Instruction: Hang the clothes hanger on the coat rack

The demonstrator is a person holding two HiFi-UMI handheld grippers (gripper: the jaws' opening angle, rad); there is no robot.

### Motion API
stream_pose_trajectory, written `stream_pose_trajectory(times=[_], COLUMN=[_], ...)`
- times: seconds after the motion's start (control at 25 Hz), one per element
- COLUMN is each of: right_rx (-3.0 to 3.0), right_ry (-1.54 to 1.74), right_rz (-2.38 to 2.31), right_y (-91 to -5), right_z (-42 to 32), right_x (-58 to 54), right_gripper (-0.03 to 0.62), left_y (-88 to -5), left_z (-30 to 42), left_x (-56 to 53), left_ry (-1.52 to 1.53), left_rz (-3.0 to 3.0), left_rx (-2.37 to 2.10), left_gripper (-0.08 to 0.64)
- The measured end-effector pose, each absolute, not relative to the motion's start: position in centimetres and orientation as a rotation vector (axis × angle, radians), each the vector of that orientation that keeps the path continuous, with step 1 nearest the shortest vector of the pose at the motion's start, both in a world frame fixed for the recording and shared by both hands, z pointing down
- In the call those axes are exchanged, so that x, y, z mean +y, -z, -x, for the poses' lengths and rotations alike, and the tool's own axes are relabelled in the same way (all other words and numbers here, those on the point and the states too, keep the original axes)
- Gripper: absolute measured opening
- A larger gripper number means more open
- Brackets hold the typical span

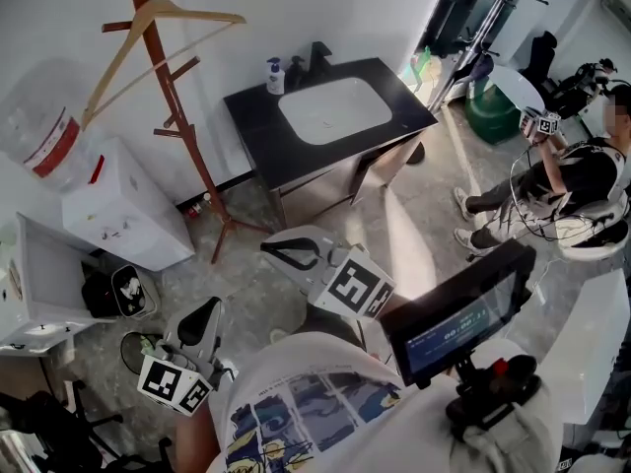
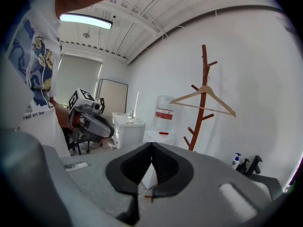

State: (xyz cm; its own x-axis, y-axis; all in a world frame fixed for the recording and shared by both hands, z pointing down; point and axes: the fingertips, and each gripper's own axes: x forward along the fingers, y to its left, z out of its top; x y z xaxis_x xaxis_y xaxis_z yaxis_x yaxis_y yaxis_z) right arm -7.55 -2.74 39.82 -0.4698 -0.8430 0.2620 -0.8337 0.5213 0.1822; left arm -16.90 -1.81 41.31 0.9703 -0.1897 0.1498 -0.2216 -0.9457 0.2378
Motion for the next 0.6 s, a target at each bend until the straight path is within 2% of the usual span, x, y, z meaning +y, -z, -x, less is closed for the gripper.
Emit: stream_pose_trajectory(times=[0.6], right_rx=[-2.446], right_ry=[0.035], right_rz=[-1.374], right_y=[-40.31], right_z=[7.85], right_x=[-2.60], right_gripper=[0.003], left_y=[-41.50], left_z=[16.80], left_x=[-1.74], left_ry=[-0.181], left_rz=[-2.861], left_rx=[-0.308], left_gripper=[0.003])
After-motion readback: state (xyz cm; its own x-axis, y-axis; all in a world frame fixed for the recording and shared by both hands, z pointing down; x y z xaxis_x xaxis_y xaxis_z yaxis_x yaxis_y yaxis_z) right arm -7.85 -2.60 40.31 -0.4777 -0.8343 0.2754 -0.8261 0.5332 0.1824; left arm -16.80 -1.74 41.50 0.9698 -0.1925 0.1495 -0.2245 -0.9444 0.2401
